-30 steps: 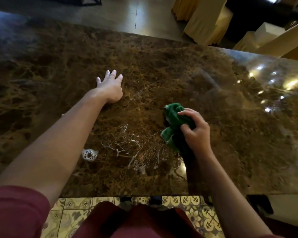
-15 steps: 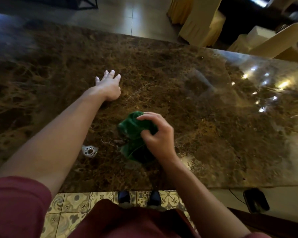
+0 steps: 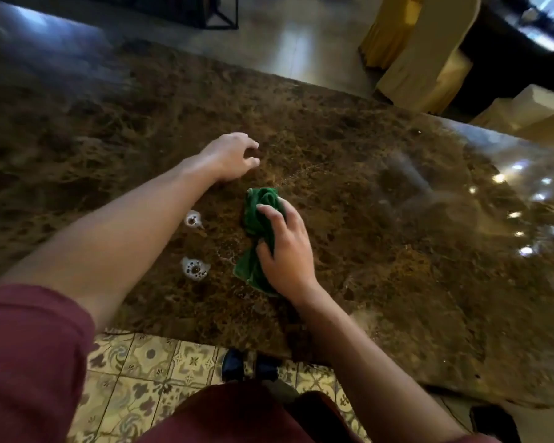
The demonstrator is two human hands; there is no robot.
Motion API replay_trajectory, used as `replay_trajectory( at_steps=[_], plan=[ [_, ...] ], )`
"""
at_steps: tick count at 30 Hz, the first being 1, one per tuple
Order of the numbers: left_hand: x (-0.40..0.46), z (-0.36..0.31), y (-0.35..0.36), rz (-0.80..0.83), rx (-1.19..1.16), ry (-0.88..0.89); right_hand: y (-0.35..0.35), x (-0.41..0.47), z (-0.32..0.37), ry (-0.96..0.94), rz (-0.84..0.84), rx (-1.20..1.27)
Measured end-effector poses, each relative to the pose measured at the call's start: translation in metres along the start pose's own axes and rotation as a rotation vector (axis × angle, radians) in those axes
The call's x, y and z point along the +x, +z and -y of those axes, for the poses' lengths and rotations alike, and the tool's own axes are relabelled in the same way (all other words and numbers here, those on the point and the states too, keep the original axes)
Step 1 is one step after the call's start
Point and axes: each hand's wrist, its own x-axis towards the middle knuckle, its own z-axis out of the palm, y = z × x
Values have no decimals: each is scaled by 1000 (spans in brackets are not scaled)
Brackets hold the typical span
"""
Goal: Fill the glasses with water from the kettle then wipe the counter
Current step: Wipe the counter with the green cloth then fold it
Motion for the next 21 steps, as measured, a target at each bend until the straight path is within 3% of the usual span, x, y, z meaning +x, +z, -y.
replay_trajectory(
  at_steps=[4, 10, 12, 15, 21],
  plan=[
    [-43, 45, -15, -145, 72, -9, 3, 15, 9, -116, 103, 109],
    [-125, 128, -6, -151, 180, -319, -71, 50, -62, 61, -259, 157],
    [-147, 142, 8, -143, 170, -407, -86, 72, -86, 174, -299, 114],
    [-167, 149, 26, -125, 172, -455, -83, 95, -100, 251, -249, 48],
    [-166, 152, 24, -140, 47, -476, -29, 102, -40, -90, 26, 12]
  ],
)
